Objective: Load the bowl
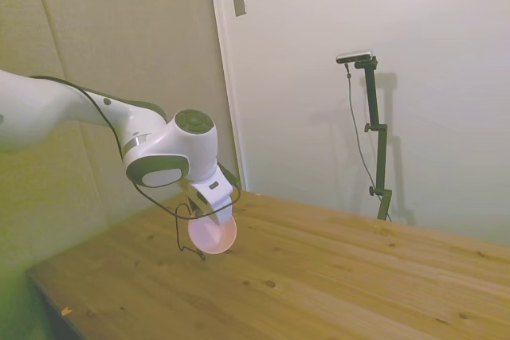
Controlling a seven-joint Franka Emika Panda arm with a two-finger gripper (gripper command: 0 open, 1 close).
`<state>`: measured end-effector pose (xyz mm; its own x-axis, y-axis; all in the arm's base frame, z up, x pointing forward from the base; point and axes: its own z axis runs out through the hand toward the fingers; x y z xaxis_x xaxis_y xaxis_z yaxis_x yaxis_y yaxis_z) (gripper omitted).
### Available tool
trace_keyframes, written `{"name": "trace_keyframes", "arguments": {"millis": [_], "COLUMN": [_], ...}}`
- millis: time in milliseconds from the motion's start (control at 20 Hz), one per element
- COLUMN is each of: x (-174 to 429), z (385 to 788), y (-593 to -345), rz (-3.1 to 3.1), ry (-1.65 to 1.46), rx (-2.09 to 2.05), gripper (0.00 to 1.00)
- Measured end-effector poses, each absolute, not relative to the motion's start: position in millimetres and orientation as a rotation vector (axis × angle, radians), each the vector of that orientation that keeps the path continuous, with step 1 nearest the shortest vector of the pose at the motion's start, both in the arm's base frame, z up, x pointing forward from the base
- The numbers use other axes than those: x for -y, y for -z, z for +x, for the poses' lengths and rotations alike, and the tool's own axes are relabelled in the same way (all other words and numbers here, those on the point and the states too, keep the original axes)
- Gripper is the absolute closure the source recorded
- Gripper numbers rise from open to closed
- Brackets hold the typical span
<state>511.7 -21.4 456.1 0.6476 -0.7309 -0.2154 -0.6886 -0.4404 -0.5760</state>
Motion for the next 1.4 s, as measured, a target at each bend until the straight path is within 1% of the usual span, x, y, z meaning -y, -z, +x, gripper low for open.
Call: {"name": "trace_keyframes", "arguments": {"millis": [100, 250, 600, 1000, 1400], "x": [4, 3, -2, -12, -12], "z": [521, 522, 531, 542, 545], "y": [-473, -471, -446, -434, -415], "rz": [-2.217, -2.192, -2.091, -2.017, -1.966], "ry": [0.095, 0.079, -0.004, -0.052, -0.044], "rx": [-1.05, -1.042, -0.929, -0.864, -0.842], "gripper": [1.0, 1.0, 1.0, 1.0, 1.0]}}
